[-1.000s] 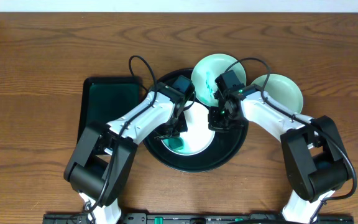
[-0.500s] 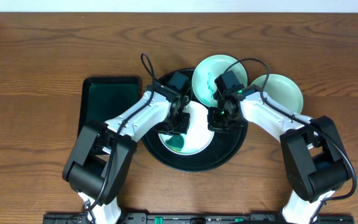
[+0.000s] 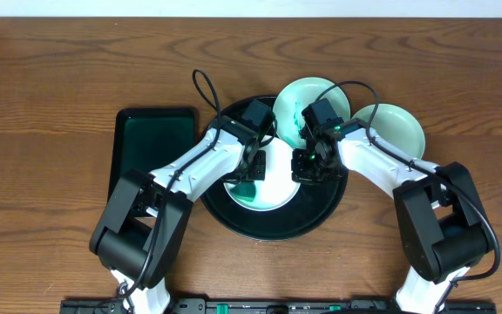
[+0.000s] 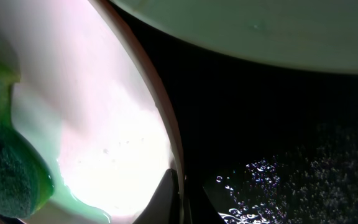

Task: Clean dirty plates on tray and stack at the side
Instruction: 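Scrub the white plate with the sponge in the left gripper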

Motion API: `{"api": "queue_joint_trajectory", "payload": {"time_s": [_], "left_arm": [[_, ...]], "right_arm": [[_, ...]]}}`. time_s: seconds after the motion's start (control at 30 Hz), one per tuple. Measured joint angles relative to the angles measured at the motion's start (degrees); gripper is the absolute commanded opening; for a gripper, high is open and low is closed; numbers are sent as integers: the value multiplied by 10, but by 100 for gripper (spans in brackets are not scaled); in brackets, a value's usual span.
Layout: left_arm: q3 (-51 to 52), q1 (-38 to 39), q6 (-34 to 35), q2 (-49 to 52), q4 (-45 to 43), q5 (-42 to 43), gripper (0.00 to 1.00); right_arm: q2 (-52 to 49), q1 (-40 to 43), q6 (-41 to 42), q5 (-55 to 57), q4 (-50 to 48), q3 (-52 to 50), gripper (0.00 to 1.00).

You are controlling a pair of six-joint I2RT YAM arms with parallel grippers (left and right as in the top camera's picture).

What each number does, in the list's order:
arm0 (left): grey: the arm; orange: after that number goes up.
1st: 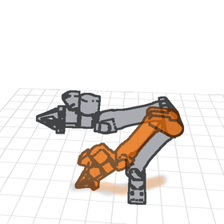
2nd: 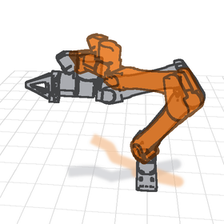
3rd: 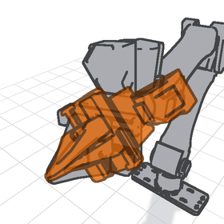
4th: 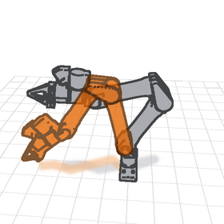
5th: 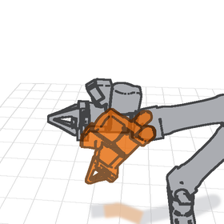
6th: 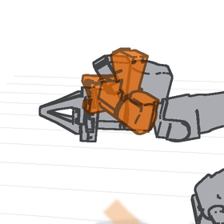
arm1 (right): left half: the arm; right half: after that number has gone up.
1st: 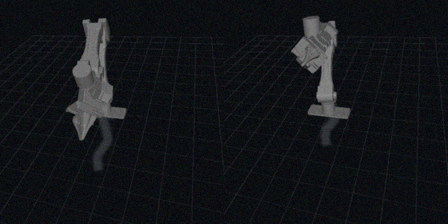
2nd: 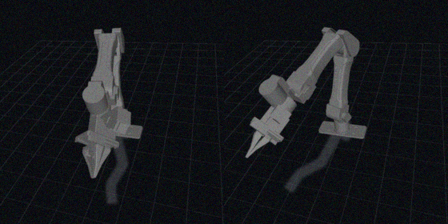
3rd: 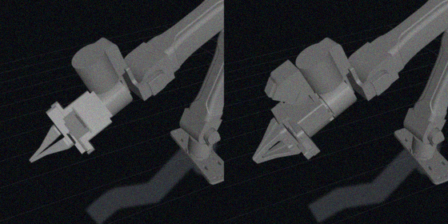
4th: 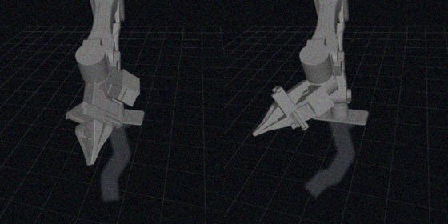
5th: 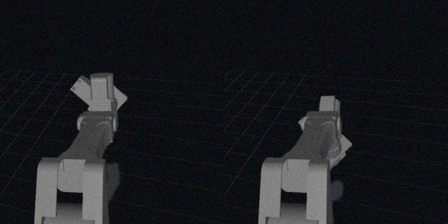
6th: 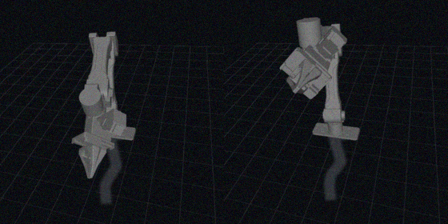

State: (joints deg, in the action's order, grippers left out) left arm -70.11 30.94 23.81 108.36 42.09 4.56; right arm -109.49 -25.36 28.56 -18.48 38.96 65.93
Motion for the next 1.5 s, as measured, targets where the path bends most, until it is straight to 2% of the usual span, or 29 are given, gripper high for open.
{"api": "queue_joint_trajectory", "payload": {"time_s": [0.13, 0.23, 0.37, 0.63, 0.87, 1.03, 1.33, 1.5], "left_arm": [[-1, 0, -65, 2, 5, 62, 7], [-1, 5, -106, 5, -6, 144, 7], [-1, 22, -123, 12, -35, 202, 7], [-1, 1, 4, 10, -37, 130, 7], [-8, -38, 93, 6, -28, 0, 7], [-12, -34, 100, 5, -5, -12, 7], [-10, -13, 16, 9, -22, 130, 7], [-9, -6, 19, 10, -36, 132, 7]], "right_arm": [[0, 0, 0, 0, -2, 0, 1], [0, 0, 0, 2, -3, 0, 1], [0, 0, 0, 2, -3, 0, 1], [0, 0, 0, 1, -6, 0, 1], [0, 0, 0, 0, -7, 0, 1], [-1, 0, 0, 0, -7, 0, 1], [-1, 0, 0, 0, -8, 0, 1], [-1, 0, 0, 0, -8, 0, 1]]}}
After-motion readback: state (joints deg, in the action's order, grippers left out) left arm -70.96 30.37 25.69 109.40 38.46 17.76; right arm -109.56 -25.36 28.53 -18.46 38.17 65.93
